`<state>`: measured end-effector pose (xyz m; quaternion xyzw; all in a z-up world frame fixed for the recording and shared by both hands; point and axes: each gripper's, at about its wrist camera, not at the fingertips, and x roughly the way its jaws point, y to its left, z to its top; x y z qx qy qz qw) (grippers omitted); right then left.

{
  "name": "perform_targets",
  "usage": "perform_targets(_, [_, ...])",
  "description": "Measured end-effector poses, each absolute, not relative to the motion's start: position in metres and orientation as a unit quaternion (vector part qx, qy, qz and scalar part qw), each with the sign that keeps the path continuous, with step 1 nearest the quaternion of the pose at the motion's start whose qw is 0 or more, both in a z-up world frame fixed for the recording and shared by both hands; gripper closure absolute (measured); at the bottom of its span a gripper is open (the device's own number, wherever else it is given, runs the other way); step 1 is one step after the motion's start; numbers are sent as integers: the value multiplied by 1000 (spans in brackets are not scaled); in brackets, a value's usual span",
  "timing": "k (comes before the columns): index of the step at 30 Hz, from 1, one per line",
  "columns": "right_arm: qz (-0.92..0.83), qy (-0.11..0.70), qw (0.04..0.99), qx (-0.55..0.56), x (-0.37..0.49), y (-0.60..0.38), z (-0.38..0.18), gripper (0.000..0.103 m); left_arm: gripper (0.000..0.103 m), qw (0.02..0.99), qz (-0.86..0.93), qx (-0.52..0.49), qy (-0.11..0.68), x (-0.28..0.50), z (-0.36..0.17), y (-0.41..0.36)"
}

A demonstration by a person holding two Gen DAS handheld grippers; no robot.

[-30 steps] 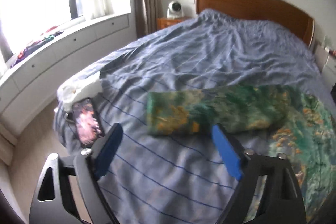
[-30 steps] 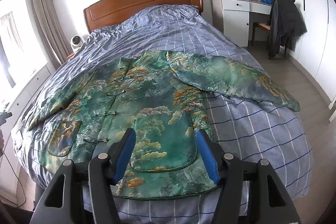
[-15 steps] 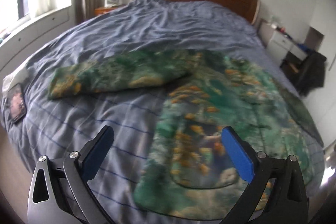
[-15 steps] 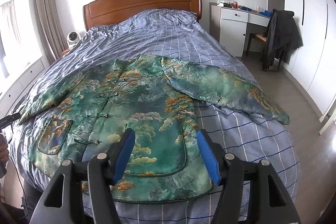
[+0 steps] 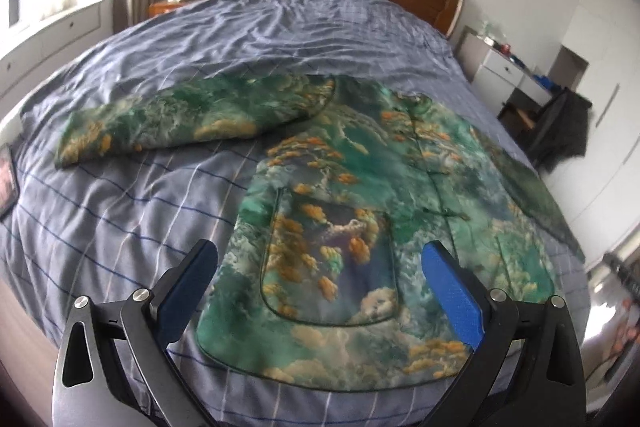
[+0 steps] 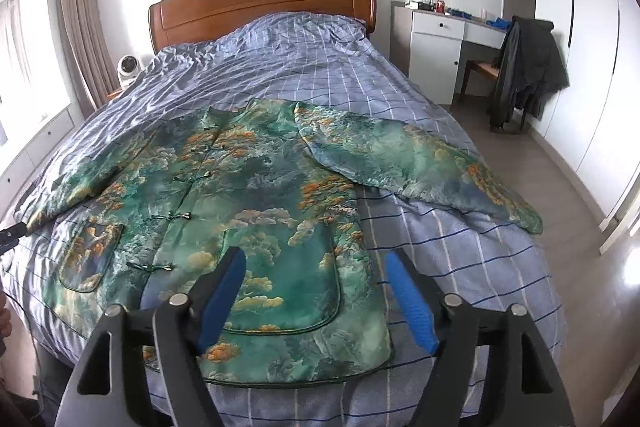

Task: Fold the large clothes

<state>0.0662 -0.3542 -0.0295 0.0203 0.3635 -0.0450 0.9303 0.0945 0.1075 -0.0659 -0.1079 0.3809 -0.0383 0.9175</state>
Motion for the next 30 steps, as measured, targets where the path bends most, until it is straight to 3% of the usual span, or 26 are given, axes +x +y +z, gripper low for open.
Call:
perform_targets(15, [-64,325,943,-36,62,-349,-14,12,1,923,-42,-2,382,95,-50,77])
perform_targets(30, [-64,319,944,-54,61,-346,-19,12,1,935,-54,27,348,85,-27,49])
